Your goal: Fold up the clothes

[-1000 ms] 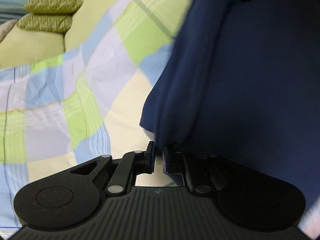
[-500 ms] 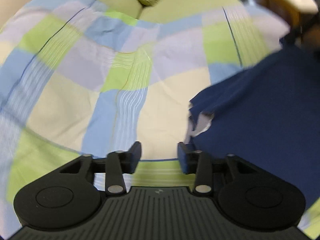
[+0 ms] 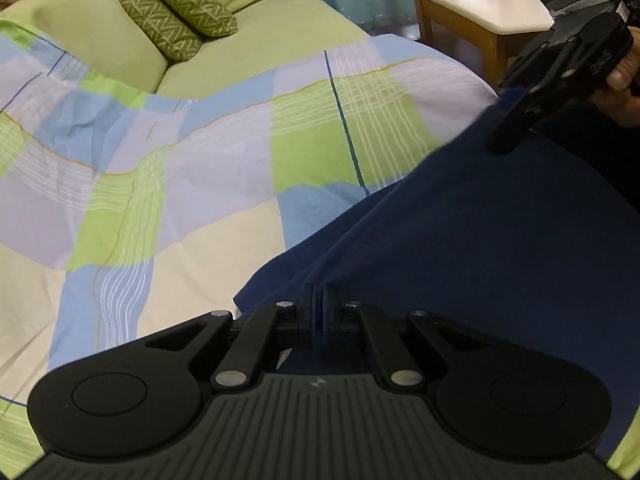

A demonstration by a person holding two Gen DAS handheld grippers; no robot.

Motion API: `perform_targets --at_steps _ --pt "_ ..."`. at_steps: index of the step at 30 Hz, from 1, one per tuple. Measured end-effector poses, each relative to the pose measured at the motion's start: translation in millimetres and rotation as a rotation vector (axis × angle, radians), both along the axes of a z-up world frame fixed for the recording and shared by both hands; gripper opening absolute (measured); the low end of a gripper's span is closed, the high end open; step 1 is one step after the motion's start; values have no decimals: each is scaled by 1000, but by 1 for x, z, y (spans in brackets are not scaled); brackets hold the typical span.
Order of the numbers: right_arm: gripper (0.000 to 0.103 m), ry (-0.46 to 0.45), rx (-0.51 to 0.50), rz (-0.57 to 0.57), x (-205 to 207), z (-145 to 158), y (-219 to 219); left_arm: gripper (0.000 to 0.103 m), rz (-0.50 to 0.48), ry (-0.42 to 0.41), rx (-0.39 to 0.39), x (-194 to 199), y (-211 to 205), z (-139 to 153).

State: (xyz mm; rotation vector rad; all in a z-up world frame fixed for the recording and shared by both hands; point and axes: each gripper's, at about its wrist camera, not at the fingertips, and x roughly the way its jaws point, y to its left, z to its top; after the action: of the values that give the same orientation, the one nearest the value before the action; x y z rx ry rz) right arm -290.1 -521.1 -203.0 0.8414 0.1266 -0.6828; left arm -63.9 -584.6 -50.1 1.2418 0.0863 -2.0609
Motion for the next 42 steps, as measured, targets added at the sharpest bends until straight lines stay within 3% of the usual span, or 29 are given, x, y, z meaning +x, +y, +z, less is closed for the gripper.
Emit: perform_targets --at_steps 5,9,11,12,13,14,18,21,24,28,30,33,36,42 --pt "5 -48 -14 -30 -12 10 -18 0 78 25 -55 1 -16 2" --pt "6 -8 106 -30 -4 -22 -35 1 84 -25 -48 -9 -24 -13" --pt "8 -1 117 -14 -4 -22 -36 9 98 -39 -60 -10 -24 -15" --pt "19 12 97 -21 -6 -16 -35 17 113 -44 -70 -10 -22 -13" --pt "28 29 65 -42 -10 -8 -31 32 128 -49 -80 -10 -20 -11" --pt "29 46 33 -62 -14 1 -27 40 159 -64 -105 -7 -13 -5" --pt "31 127 -93 -58 -25 30 6 46 241 -88 -180 8 25 18" --pt "44 221 -212 33 -23 47 44 57 254 -114 -236 19 73 32" --pt "62 427 -457 191 1 59 97 67 173 -255 -317 12 150 22" --pt "88 675 -799 323 34 57 155 67 74 -419 -465 -5 207 -8" --pt "89 775 -924 374 51 50 174 67 31 -477 -517 -10 221 -25" --pt "89 892 -1054 440 72 39 192 68 -23 -514 -518 -11 229 -34" --pt "89 937 -1107 463 86 36 201 68 -93 -517 -453 -3 236 -34" --pt "86 1023 -1200 497 120 16 208 70 -178 -595 -511 -5 220 -58"
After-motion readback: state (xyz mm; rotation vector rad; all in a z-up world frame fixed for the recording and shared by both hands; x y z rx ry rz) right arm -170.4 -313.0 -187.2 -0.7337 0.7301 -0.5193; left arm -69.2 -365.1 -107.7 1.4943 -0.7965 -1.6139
